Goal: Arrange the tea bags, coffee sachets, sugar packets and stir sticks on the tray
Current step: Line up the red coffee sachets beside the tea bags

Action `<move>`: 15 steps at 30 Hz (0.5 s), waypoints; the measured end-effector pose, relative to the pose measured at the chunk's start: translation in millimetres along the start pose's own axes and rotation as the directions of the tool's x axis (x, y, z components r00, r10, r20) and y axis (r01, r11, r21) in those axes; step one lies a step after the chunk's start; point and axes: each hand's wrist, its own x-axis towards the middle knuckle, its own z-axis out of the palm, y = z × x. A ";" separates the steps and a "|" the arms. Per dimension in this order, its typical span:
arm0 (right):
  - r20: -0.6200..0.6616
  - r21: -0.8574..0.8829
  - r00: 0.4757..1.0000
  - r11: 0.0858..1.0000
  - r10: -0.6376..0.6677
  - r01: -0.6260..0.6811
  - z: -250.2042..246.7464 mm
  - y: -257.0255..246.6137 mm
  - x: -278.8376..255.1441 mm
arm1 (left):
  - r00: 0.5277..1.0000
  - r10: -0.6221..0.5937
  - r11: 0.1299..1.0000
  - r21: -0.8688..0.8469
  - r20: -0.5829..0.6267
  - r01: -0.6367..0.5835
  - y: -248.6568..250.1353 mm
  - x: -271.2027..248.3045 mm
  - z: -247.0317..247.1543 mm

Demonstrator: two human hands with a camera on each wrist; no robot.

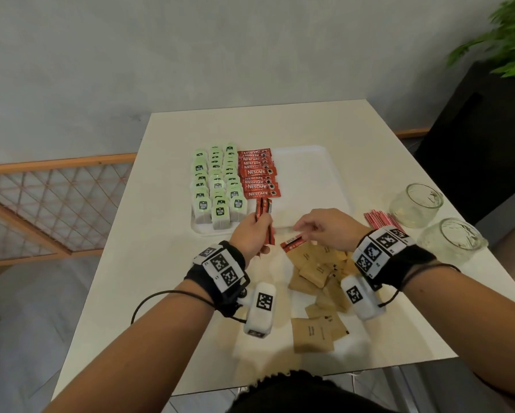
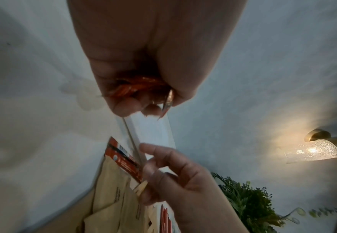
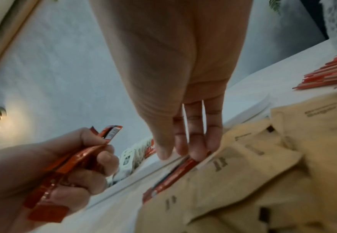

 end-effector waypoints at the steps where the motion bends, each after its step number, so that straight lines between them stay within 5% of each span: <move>1: 0.030 -0.094 1.000 0.996 0.007 -0.004 0.4 4.2 1.9 | 1.000 -0.009 0.999 -0.035 0.028 0.009 0.7 -1.1 -0.8; 8: -0.025 -0.256 0.999 0.966 0.040 -0.045 2.5 8.2 8.7 | 0.998 0.007 0.999 0.036 0.068 -0.010 -0.8 -0.1 -3.0; 15: 0.027 -0.411 0.998 0.909 -0.060 0.066 3.2 4.8 12.6 | 0.991 0.060 0.973 0.216 0.117 -0.084 5.1 2.0 -6.3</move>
